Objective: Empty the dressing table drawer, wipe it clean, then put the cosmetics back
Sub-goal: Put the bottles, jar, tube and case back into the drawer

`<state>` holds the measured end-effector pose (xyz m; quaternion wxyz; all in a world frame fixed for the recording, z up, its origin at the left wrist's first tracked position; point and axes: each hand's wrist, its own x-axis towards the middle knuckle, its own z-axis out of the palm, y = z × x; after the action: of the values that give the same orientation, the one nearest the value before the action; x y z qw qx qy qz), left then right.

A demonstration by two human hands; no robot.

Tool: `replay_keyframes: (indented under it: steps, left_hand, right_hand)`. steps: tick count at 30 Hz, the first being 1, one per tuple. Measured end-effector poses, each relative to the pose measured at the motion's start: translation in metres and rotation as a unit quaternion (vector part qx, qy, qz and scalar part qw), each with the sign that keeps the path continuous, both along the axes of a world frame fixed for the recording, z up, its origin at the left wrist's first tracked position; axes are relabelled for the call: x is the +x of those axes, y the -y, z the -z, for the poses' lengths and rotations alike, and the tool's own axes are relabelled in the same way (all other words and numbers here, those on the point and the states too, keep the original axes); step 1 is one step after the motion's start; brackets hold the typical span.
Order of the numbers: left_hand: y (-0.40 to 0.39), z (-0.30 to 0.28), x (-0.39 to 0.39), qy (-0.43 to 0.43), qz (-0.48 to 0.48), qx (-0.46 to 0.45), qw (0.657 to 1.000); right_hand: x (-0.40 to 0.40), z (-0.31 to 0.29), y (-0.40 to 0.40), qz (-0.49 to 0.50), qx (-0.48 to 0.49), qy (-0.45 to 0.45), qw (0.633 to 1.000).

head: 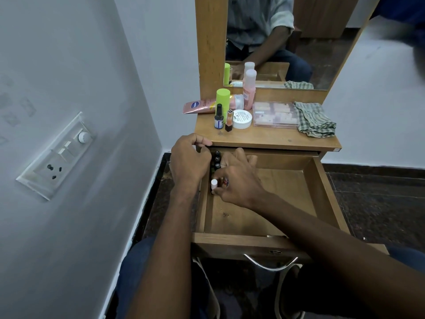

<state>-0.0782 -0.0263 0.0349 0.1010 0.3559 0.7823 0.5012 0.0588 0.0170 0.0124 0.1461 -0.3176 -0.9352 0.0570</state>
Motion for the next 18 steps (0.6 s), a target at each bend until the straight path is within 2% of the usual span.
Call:
replay_keyframes:
  steps: [8,18]
  left_hand:
    - [-0.0004,-0.0004,-0.0003,-0.009,-0.029,0.007,1.000]
    - [-0.0017,0.0014,0.0006,-0.032,-0.005,-0.003,0.999]
  right_hand:
    - [0.0035,0.0001,-0.0003,0.006,-0.009,-0.007,1.000]
    - [-0.0029,0.0019,-0.0091,0.045,-0.010,-0.028,0.999]
